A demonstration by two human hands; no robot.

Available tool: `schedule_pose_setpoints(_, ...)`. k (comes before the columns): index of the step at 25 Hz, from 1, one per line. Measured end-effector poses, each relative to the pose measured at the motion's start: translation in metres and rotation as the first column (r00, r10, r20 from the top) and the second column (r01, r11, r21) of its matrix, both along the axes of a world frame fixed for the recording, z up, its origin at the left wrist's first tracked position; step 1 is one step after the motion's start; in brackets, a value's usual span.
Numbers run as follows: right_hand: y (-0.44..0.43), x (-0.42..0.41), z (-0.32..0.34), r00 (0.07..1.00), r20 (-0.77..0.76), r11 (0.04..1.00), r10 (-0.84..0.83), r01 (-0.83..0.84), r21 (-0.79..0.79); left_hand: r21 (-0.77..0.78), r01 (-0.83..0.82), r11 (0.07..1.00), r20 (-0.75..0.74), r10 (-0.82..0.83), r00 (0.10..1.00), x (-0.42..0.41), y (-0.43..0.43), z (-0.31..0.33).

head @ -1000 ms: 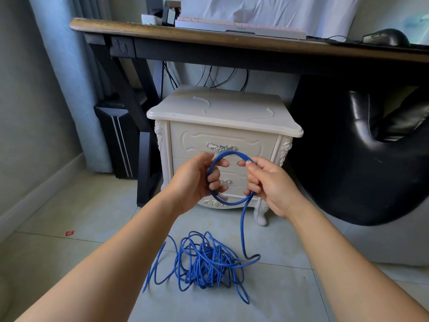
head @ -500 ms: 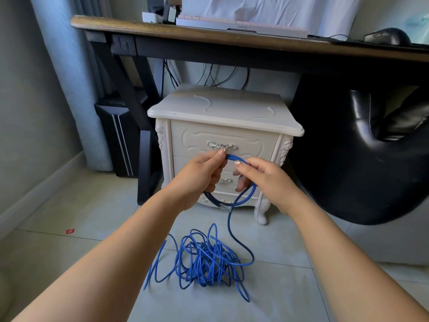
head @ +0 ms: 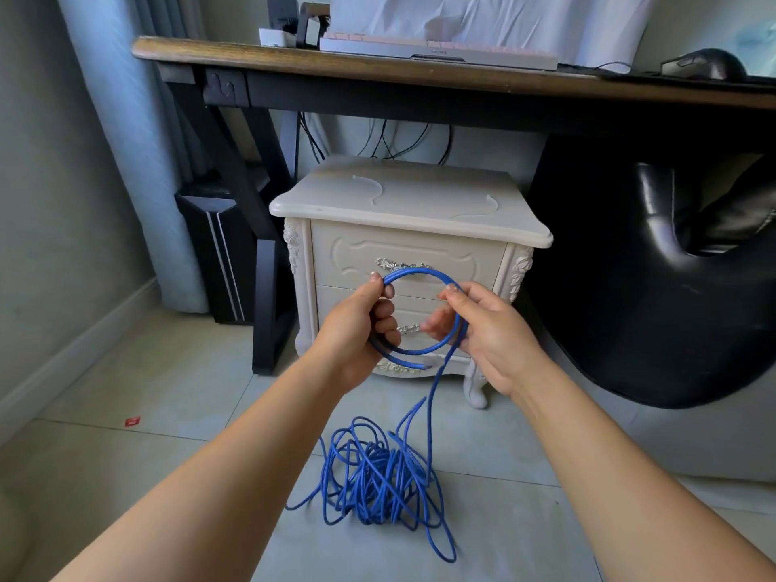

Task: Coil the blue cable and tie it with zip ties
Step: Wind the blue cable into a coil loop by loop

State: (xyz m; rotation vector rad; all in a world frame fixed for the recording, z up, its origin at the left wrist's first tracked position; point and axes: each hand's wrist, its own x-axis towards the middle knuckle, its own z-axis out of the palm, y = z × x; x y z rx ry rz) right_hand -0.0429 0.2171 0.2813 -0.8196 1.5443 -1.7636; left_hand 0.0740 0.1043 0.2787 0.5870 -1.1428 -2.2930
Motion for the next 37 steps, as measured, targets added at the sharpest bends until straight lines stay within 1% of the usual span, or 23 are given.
schedule_pose_setpoints(1,0.001,0.000,0.000,1.000,0.016,1.000,0.003,-0.003,-0.014,-0.010,0.040,0.999,0.002,-0.040,0.999,0.002,-0.002,0.000)
schedule_pose_setpoints(3,0.002,-0.003,0.000,0.999,-0.032,1.000,0.002,-0.003,-0.011,-0.078,0.117,0.990,0.021,-0.116,0.993,0.008,-0.007,0.003)
schedule_pose_setpoints(5,0.002,-0.004,0.001,0.989,-0.149,0.999,0.015,-0.007,0.052,-0.159,0.178,0.971,0.059,-0.170,0.984,0.011,-0.010,0.009)
schedule_pose_setpoints(6,0.002,-0.003,0.003,0.974,-0.225,0.995,0.034,-0.011,0.102,-0.227,0.205,0.952,0.102,-0.186,0.977,0.012,-0.011,0.011)
schedule_pose_setpoints(7,0.001,-0.002,0.004,0.950,-0.305,0.988,0.062,-0.016,0.153,-0.320,0.234,0.918,0.165,-0.190,0.968,0.013,-0.010,0.013)
schedule_pose_setpoints(8,0.001,0.000,0.005,0.920,-0.380,0.979,0.096,-0.018,0.204,-0.430,0.267,0.862,0.239,-0.176,0.955,0.013,-0.009,0.014)
schedule_pose_setpoints(10,-0.002,0.004,0.006,0.861,-0.484,0.956,0.157,-0.010,0.294,-0.613,0.329,0.719,0.373,-0.103,0.922,0.013,-0.007,0.015)
schedule_pose_setpoints(11,-0.002,0.005,0.008,0.853,-0.494,0.952,0.166,-0.007,0.307,-0.658,0.341,0.671,0.407,-0.063,0.911,0.013,-0.006,0.014)
schedule_pose_setpoints(12,-0.002,0.007,0.010,0.871,-0.466,0.957,0.154,-0.015,0.289,-0.678,0.335,0.654,0.408,-0.044,0.912,0.012,-0.005,0.013)
schedule_pose_setpoints(13,0.000,0.007,0.013,0.904,-0.405,0.968,0.135,-0.033,0.250,-0.679,0.314,0.664,0.382,-0.046,0.923,0.011,-0.004,0.012)
schedule_pose_setpoints(15,0.005,0.003,0.020,0.964,-0.237,0.978,0.119,-0.073,0.195,-0.634,0.239,0.735,0.301,-0.050,0.952,0.009,-0.004,0.012)
schedule_pose_setpoints(17,0.012,-0.007,0.019,0.977,-0.133,0.952,0.168,-0.126,0.278,-0.538,0.137,0.832,0.223,-0.016,0.975,0.007,-0.007,0.012)
schedule_pose_setpoints(19,0.017,-0.012,0.009,0.964,-0.027,0.898,0.266,-0.238,0.369,-0.424,0.021,0.906,0.174,0.059,0.983,0.008,-0.015,0.010)
schedule_pose_setpoints(20,0.019,-0.013,0.004,0.946,0.038,0.880,0.321,-0.313,0.357,-0.368,-0.031,0.929,0.162,0.098,0.982,0.008,-0.018,0.008)
schedule_pose_setpoints(21,0.020,-0.014,-0.001,0.925,0.084,0.873,0.371,-0.378,0.308,-0.311,-0.076,0.947,0.153,0.128,0.980,0.008,-0.020,0.007)
schedule_pose_setpoints(23,0.019,-0.012,-0.005,0.905,0.136,0.887,0.403,-0.423,0.188,-0.201,-0.135,0.970,0.134,0.163,0.977,0.007,-0.019,0.005)
schedule_pose_setpoints(25,0.014,-0.009,-0.009,0.922,0.175,0.927,0.345,-0.364,0.092,-0.133,-0.161,0.978,0.120,0.177,0.977,0.003,-0.014,0.004)
schedule_pose_setpoints(27,0.009,-0.006,-0.011,0.928,0.229,0.953,0.293,-0.304,0.012,-0.110,-0.168,0.980,0.111,0.181,0.977,-0.001,-0.009,0.004)
schedule_pose_setpoints(29,0.005,-0.001,-0.011,0.912,0.308,0.963,0.269,-0.261,-0.068,-0.103,-0.163,0.981,0.091,0.172,0.981,-0.001,-0.005,0.003)
schedule_pose_setpoints(30,0.004,0.002,-0.010,0.905,0.341,0.967,0.254,-0.237,-0.092,-0.089,-0.150,0.985,0.075,0.156,0.985,-0.001,-0.003,0.003)
schedule_pose_setpoints(33,-0.003,0.009,-0.006,0.914,0.370,0.984,0.167,-0.133,-0.115,-0.018,-0.057,0.998,0.007,0.057,0.998,0.004,0.000,0.004)
schedule_pose_setpoints(35,-0.009,0.012,-0.004,0.915,0.393,0.990,0.089,-0.039,-0.135,-0.015,0.020,1.000,-0.036,-0.021,0.999,0.008,0.001,0.006)
schedule_pose_setpoints(37,-0.014,0.012,-0.002,0.902,0.429,0.989,0.049,0.015,-0.145,-0.020,0.065,0.998,-0.065,-0.067,0.996,0.009,0.002,0.006)
